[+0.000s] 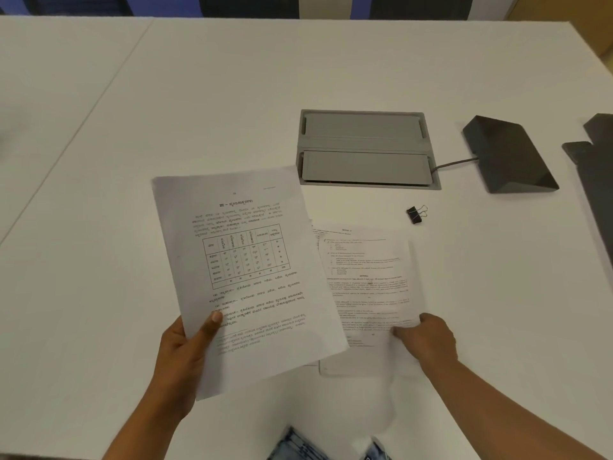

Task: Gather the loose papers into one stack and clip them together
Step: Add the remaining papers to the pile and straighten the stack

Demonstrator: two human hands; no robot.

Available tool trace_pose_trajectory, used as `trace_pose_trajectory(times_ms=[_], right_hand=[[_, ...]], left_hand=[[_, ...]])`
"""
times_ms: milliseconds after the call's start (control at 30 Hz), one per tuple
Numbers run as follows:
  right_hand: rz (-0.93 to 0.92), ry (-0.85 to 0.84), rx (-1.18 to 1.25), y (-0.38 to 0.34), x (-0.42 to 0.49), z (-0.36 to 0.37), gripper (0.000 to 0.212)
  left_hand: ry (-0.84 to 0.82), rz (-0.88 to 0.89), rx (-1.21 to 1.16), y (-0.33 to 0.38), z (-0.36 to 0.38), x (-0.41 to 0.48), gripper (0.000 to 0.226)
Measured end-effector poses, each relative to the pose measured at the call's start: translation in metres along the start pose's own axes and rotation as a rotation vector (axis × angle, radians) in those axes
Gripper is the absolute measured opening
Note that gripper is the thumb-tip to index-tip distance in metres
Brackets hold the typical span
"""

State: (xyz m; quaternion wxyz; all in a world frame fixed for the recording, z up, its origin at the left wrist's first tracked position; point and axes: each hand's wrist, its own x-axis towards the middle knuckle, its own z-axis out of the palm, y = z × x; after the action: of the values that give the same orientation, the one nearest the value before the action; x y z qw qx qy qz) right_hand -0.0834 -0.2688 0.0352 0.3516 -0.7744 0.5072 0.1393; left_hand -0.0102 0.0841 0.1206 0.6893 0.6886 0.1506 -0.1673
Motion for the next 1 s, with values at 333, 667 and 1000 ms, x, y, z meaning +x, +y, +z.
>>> trace_pose_trajectory(times_ms=[333, 667, 1000], right_hand=[[0.004, 0.087, -0.050, -0.029, -0.016, 0.039, 0.075], [0.032, -0.024, -0.021, -0.041, -0.016, 0.042, 0.063], [0.080, 0.032, -0.041, -0.044, -0.022, 0.039, 0.087]], left_hand=[[0.013, -0.018, 0.012, -0.006, -0.007, -0.006, 0.049], [0.057, -0.050, 0.049, -0.010, -0.032, -0.011, 0.075], [0.091, -0.098, 0.064, -0.018, -0.031, -0.009, 0.020]])
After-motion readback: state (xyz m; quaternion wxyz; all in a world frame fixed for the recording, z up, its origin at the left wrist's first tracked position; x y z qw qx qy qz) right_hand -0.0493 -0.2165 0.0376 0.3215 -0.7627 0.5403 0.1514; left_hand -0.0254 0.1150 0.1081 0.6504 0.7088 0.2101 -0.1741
